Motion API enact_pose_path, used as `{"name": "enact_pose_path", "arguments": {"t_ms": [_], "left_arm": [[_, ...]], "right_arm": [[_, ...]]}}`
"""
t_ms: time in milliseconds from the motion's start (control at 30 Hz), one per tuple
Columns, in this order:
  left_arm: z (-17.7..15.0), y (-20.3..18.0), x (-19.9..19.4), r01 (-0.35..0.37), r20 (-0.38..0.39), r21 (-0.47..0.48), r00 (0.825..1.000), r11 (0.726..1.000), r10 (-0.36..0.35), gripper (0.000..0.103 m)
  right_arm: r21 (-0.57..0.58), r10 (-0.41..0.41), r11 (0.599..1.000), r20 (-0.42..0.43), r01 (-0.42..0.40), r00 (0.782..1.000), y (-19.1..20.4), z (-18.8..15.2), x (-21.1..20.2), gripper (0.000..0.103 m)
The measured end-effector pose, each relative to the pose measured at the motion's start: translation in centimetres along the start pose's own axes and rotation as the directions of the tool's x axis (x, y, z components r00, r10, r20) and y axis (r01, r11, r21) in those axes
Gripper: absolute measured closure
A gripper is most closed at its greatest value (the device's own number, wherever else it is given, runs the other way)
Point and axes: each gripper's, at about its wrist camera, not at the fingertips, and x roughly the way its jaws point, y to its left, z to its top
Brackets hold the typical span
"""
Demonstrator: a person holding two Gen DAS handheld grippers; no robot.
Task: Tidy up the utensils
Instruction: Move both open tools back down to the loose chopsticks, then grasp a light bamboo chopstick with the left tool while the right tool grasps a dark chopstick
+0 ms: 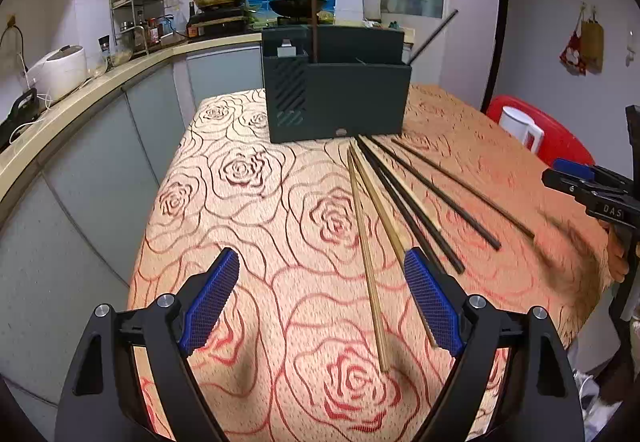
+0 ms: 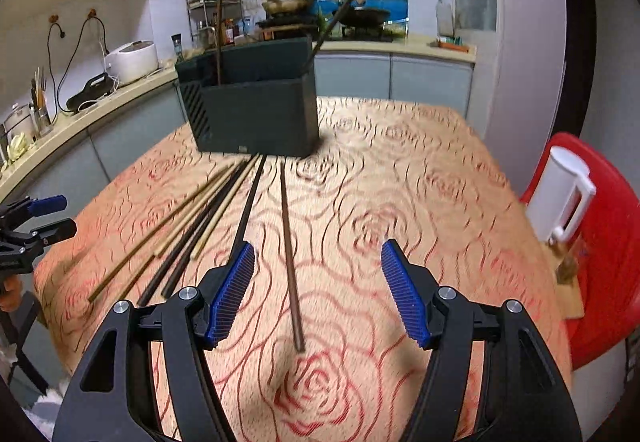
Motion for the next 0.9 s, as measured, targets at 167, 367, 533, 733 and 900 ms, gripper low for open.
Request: {"name": "enact_pose_path", "arguments": {"t_ms": [167, 367, 533, 733, 900], "left_arm": [[-1.4, -0.5, 0.2, 0.019, -0.033, -0.003, 0.999, 1.000, -0.019, 0.021], [-3.1, -1.9, 0.7, 0.051, -0.064, 0.013, 0.997, 0.999, -0.050, 0.021], [-3.9, -2.7, 1.8, 0.080, -0.097, 0.022, 0.992, 0.997, -0.077, 0.027], [-4.8, -3.2, 3.0, 0.098, -0.132, 0.026, 0.987, 0.995, -0.094, 0.057], [-5.1, -4.2, 2.9, 0.093, -0.112, 0.076, 0.990, 0.993, -0.085, 0.077]], "right_arm": [[-0.008, -0.008, 1.000, -0.017, 0.008, 1.000, 0.6, -1.5, 0.4, 0.039], [-0.014, 0.000, 1.000, -0.054, -0.001, 0.999, 0.9, -2.9, 1.1, 0.039], [-0.004, -0.005, 1.000, -0.066, 0.005, 0.998, 0.6, -3.2, 1.4, 0.039], [0.001, -0.004, 1.000, -0.082, 0.004, 0.997, 0.3, -3.6, 2.1, 0.039], [-0.021, 0.000, 1.000, -0.099, -0.002, 0.995, 0.9, -4.1, 2.9, 0.042]]}}
